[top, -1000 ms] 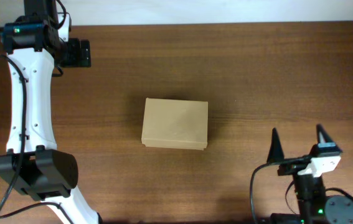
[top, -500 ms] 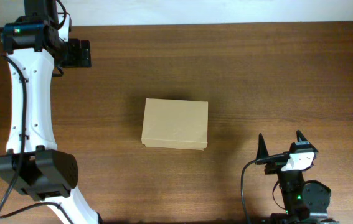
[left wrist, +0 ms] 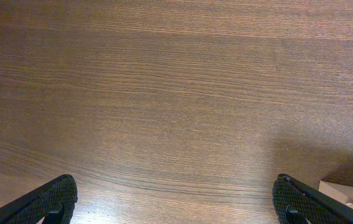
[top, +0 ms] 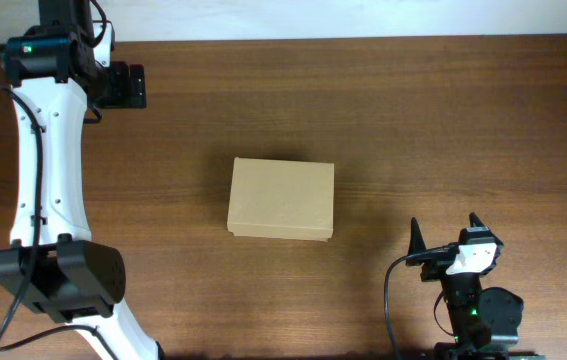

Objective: Pack container

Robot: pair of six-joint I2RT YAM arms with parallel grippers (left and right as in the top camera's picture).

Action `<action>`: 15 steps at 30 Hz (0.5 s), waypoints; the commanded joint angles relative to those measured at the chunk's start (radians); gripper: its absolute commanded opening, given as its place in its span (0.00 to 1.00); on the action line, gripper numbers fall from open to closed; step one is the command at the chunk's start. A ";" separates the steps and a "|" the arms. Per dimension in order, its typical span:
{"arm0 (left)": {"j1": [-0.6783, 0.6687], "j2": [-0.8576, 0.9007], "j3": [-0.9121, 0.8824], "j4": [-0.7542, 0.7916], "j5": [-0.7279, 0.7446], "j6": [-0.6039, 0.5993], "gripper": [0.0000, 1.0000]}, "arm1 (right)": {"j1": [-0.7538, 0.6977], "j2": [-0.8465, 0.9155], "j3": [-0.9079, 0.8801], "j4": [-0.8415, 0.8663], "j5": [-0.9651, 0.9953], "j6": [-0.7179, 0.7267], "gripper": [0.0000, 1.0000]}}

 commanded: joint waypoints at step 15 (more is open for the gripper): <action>0.002 -0.031 0.017 0.004 -0.074 0.005 1.00 | 0.003 -0.011 -0.015 0.003 0.005 0.008 0.99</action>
